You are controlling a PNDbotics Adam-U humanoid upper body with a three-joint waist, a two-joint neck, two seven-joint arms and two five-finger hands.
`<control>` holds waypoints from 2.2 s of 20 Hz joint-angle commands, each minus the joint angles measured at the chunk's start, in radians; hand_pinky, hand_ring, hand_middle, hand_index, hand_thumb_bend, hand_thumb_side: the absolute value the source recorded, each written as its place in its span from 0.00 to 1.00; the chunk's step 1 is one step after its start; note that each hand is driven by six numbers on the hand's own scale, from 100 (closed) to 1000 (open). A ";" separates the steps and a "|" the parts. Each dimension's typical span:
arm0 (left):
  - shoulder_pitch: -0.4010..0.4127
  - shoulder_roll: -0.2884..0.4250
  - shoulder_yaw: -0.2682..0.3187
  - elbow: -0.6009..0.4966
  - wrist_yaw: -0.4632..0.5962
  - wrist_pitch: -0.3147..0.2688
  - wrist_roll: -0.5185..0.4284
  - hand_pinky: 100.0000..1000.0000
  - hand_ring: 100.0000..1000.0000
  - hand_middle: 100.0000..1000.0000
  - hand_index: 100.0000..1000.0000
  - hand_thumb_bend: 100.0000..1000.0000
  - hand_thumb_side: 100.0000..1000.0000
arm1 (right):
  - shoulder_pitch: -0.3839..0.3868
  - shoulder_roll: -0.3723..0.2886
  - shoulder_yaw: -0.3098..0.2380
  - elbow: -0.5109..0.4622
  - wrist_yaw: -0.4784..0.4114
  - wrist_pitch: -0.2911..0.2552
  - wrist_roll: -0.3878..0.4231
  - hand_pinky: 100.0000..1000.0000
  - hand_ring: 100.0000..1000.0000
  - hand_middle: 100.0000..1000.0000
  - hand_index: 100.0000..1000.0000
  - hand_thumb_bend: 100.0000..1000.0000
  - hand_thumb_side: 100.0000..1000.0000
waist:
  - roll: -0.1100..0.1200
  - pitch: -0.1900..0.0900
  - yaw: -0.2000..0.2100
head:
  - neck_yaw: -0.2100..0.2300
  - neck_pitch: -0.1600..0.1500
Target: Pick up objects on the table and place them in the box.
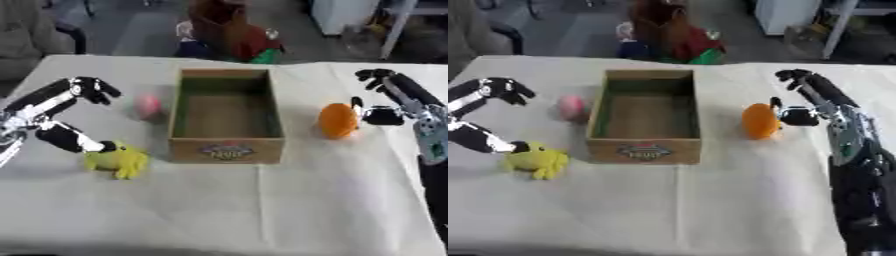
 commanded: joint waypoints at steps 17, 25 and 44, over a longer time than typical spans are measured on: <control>-0.129 -0.125 0.017 0.235 -0.351 -0.053 -0.183 0.63 0.46 0.43 0.59 0.46 0.05 | -0.007 0.003 -0.006 -0.036 0.005 -0.001 0.013 0.73 0.74 0.79 0.91 0.00 0.14 | 0.000 -0.020 0.000 | 0.004 0.005; -0.168 -0.145 0.065 0.208 -0.344 -0.055 -0.038 0.55 0.28 0.22 0.40 0.34 0.02 | -0.003 0.003 -0.007 -0.037 0.003 0.001 0.013 0.73 0.74 0.79 0.91 0.00 0.14 | -0.001 -0.023 0.000 | 0.005 0.005; -0.536 -0.420 0.029 0.422 -0.413 -0.111 0.071 0.68 0.52 0.43 0.61 0.41 0.00 | -0.033 0.072 0.016 -0.049 0.003 -0.033 0.026 0.73 0.74 0.79 0.91 0.00 0.14 | -0.022 -0.010 -0.074 | 0.077 0.005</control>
